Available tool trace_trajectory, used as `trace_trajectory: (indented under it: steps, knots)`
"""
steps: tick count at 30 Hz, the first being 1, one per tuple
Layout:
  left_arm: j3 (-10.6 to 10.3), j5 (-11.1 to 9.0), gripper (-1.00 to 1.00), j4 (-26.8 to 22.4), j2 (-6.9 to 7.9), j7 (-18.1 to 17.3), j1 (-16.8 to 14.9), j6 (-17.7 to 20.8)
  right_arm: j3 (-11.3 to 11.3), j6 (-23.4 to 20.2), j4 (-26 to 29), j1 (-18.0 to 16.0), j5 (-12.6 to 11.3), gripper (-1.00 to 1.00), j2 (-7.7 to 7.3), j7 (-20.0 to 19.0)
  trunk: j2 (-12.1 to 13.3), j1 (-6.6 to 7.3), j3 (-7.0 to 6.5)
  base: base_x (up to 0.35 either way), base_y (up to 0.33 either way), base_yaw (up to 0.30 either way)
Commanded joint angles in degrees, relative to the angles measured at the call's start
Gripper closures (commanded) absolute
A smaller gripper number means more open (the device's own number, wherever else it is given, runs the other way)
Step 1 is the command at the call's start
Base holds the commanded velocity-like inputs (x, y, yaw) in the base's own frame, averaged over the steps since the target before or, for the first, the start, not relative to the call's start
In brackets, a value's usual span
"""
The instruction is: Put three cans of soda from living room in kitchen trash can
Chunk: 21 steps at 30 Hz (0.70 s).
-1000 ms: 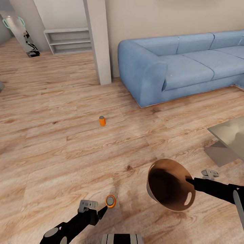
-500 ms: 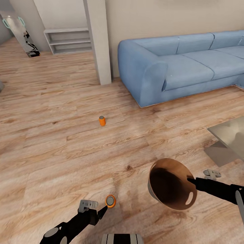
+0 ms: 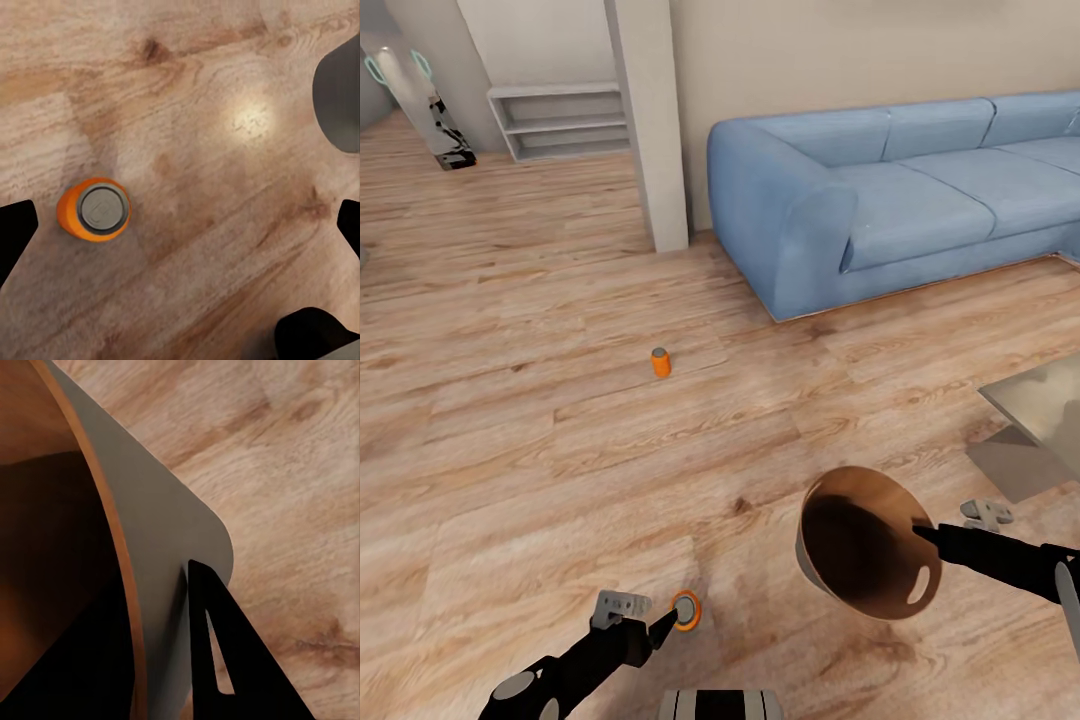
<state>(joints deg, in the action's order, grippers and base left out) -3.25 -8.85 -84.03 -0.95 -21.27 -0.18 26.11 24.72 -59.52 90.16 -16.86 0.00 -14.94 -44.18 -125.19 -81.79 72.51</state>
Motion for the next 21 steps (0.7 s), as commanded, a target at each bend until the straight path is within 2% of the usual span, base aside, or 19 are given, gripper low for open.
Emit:
trace_trajectory:
  steps: [1,21]
  knots:
    - [0.0,0.0,-1.0,0.0,-0.01,0.0,0.0,-0.1,0.0,-0.5,0.0,0.0,-1.3,1.0,0.0,-0.2,0.0,0.0,0.0,0.04,0.0,0.0]
    - [0.0,0.0,-1.0,0.0,-0.49,0.2,0.0,0.1,0.0,-0.5,0.0,0.0,-1.3,1.0,0.0,-0.2,0.0,0.0,0.0,0.003,0.0,0.0]
